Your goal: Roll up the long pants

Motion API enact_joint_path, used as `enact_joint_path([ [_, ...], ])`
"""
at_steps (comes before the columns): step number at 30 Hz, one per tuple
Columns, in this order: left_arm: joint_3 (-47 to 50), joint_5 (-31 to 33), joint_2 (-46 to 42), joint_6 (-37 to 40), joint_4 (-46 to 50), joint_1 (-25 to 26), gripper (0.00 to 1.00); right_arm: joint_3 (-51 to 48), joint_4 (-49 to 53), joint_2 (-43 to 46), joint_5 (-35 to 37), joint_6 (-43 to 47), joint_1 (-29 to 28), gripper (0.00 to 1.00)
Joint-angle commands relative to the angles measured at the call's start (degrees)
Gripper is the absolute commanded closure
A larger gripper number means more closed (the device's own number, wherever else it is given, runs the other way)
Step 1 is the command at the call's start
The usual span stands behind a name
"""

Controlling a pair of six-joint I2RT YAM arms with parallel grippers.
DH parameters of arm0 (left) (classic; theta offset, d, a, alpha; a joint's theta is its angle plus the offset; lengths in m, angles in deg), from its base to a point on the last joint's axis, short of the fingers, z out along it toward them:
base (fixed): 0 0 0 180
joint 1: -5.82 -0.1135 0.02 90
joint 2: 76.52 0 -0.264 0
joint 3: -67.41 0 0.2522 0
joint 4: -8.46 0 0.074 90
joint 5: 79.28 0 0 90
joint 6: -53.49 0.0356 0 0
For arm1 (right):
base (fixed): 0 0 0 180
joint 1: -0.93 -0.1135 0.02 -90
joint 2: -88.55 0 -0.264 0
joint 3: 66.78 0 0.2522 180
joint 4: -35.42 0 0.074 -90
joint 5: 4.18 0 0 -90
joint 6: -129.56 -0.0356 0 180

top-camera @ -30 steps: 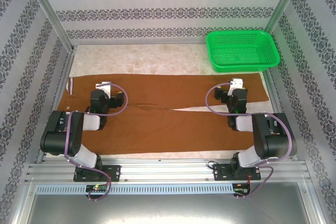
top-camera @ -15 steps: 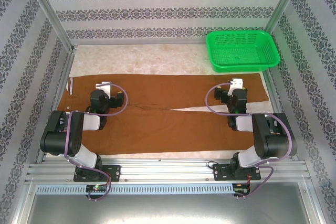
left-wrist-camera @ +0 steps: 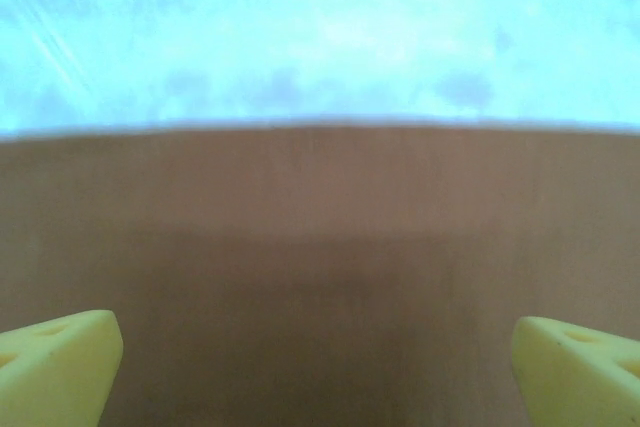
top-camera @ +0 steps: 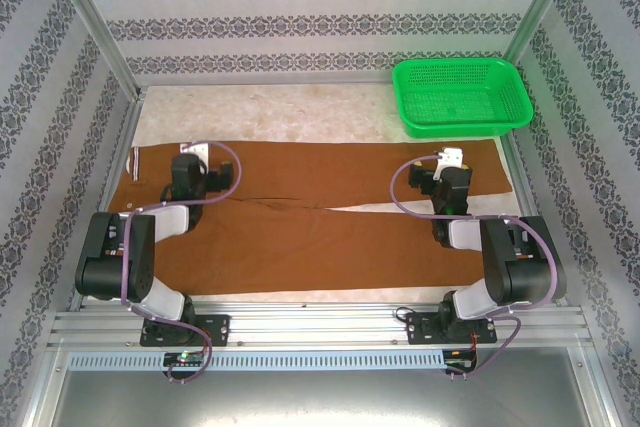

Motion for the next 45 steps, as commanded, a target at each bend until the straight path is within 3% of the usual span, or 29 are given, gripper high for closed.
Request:
enact_joint_path([
  [1, -4.26, 1.65, 0.38, -1.49, 10.04, -0.64, 0.0, 1.02, 0.36, 1.19, 1.57, -0.46, -0.29, 0.02],
  [4, -7.16, -4.2, 1.32, -2.02, 15.66, -1.37, 0.0, 1.13, 0.39, 1.63, 1.86, -0.09, -0.46, 0.02],
  [5, -7.35, -5.26, 0.98, -1.89, 16.2, -1.31, 0.0, 2.68, 3.05, 2.82, 5.0, -0.19, -1.17, 0.02],
  [7, -7.07, -3.27, -0.15, -2.51, 15.98, -1.36, 0.0, 8.83, 18.26, 5.8, 5.86, -1.26, -0.9, 0.02],
  [11, -8.16, -0.62, -2.41, -6.3, 17.63, -1.84, 0.0, 15.29, 27.18, 4.2, 3.74, -1.84, -0.12, 0.02],
  [14, -7.98, 3.07, -4.92, -12.2, 15.72, -1.85, 0.0, 19.28, 34.52, 4.06, -1.81, -5.36, 1.9, 0.02],
  [18, -13.13, 4.45, -5.76, -13.77, 21.64, -1.88, 0.0, 21.95, 36.56, 5.14, -12.07, -14.74, 7.14, 0.02],
  [24, -11.68, -1.7, -7.1, -10.03, 20.82, -1.79, 0.0, 25.13, 38.01, 2.22, -20.92, -24.63, 12.34, 0.02],
  [33, -14.91, -1.93, -0.81, -11.04, 24.9, -1.76, 0.02, 30.75, 47.71, -0.53, -13.24, -22.48, 13.14, 0.02],
  [39, -16.53, -11.98, -0.13, -12.81, 24.19, -1.82, 0.01, 27.16, 46.13, 0.48, -18.56, -25.78, 17.95, 0.02],
  [45, -22.84, -14.36, 5.62, -13.2, 28.52, -1.92, 0.04, 30.09, 54.91, 2.68, -11.26, -22.73, 17.8, 0.02],
])
